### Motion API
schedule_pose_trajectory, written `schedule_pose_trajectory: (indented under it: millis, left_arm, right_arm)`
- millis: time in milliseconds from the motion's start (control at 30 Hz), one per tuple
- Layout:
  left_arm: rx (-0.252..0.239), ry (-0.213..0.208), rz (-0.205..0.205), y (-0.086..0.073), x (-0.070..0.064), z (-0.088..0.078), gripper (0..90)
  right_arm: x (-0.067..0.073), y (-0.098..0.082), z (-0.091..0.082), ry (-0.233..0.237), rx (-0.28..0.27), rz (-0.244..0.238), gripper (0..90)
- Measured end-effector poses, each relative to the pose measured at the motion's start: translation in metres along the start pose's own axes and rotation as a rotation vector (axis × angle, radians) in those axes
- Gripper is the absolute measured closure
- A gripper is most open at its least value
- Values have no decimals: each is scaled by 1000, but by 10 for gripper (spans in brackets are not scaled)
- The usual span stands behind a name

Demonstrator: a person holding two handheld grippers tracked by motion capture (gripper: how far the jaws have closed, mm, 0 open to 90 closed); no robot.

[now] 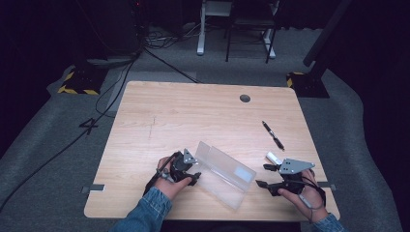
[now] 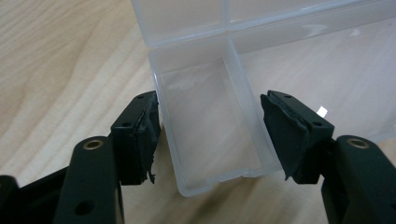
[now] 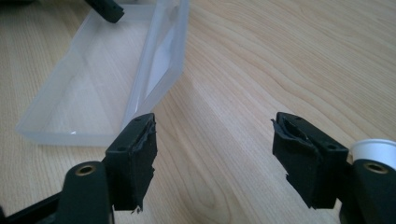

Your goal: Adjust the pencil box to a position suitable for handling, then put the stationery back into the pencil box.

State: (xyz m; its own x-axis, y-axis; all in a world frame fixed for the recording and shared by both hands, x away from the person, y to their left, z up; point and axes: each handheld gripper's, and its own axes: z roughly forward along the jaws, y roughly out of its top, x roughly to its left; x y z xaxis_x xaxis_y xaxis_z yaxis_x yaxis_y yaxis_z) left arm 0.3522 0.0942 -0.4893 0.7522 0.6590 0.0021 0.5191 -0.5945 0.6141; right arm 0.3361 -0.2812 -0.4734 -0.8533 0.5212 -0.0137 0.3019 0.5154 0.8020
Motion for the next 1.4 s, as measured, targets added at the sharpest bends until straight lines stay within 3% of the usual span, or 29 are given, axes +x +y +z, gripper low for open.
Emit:
schedule_pose_trajectory:
  millis: [133,333,500,667,800,1200,1400]
  left_arm:
    - [4,5,7,-2,-6,-3,311]
    - [-72,-4,-14,0,-6,-14,300]
    - [-100,-6,-11,1,-3,-21,293]
    - [-139,25,-8,3,0,-30,289]
    - [-168,64,9,2,7,-40,283]
    - [-183,139,-27,-19,40,-50,262]
    - [-160,136,-67,-34,57,-48,261]
  right_arm:
    - [-2,2,1,1,-5,-4,310]
    - [-7,5,-2,-6,-30,19,310]
    - [-13,4,-6,-12,-48,48,310]
    - [-17,1,-8,-24,-49,63,310]
    - [-22,1,-12,-41,-52,73,310]
    - [-36,-1,-18,-73,-50,110,310]
    - [-39,-3,-18,-79,-39,117,310]
